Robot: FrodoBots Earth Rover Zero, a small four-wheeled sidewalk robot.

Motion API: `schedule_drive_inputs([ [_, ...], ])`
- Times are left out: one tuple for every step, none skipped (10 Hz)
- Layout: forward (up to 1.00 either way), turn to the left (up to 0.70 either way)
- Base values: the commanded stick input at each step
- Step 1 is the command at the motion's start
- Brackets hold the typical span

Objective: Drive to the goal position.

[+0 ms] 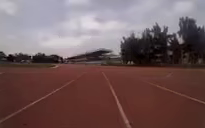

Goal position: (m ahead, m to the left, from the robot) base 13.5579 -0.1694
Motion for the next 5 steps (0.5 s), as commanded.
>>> schedule_drive_inputs([
  [0.45, -0.27],
  [0.45, -0.27],
  [0.45, -0.27],
  [0.45, -0.27],
  [0.45, -0.27],
])
